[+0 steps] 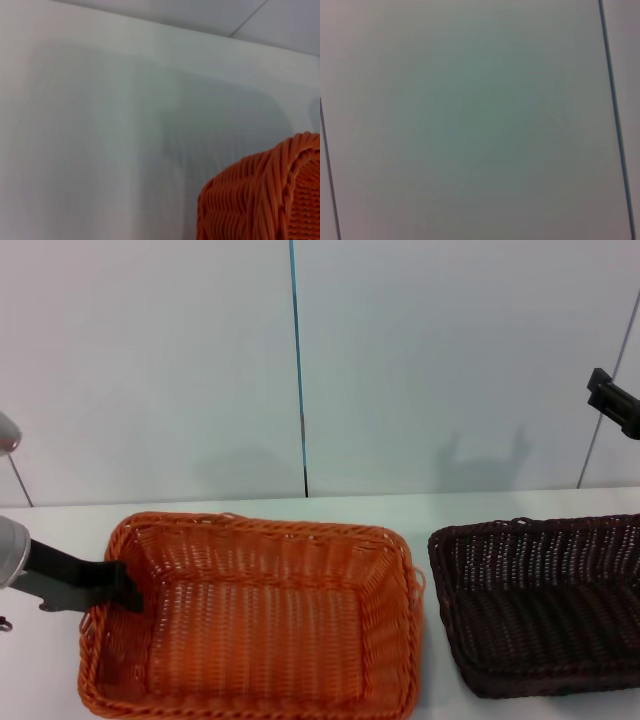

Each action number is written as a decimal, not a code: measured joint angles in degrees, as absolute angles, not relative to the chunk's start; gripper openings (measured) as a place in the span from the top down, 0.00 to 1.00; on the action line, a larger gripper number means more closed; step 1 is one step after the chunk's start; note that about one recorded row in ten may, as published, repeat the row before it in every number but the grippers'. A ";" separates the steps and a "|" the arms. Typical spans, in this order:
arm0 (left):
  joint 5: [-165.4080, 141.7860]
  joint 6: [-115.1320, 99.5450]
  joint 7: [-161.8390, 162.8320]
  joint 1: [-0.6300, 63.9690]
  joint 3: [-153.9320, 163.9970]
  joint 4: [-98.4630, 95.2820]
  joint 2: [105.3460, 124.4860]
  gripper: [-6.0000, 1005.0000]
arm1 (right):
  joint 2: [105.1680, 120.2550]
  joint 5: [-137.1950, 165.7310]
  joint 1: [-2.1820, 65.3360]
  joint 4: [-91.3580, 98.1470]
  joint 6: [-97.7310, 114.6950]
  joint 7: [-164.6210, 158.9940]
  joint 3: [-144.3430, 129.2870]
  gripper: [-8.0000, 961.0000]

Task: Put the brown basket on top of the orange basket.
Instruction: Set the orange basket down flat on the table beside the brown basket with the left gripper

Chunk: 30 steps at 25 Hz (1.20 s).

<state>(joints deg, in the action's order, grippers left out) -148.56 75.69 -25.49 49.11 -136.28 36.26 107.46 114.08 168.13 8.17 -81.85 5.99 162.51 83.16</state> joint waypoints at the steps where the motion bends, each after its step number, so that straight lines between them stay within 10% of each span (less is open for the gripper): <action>1: -148.52 75.55 -25.60 49.11 -136.28 36.03 107.52 0.86 | 114.08 168.13 8.17 -81.78 5.99 162.51 83.15 0.04; 30: -148.91 63.54 -30.48 48.09 -135.95 33.49 114.24 0.87 | 114.34 168.13 7.65 -81.39 5.80 162.51 82.08 0.05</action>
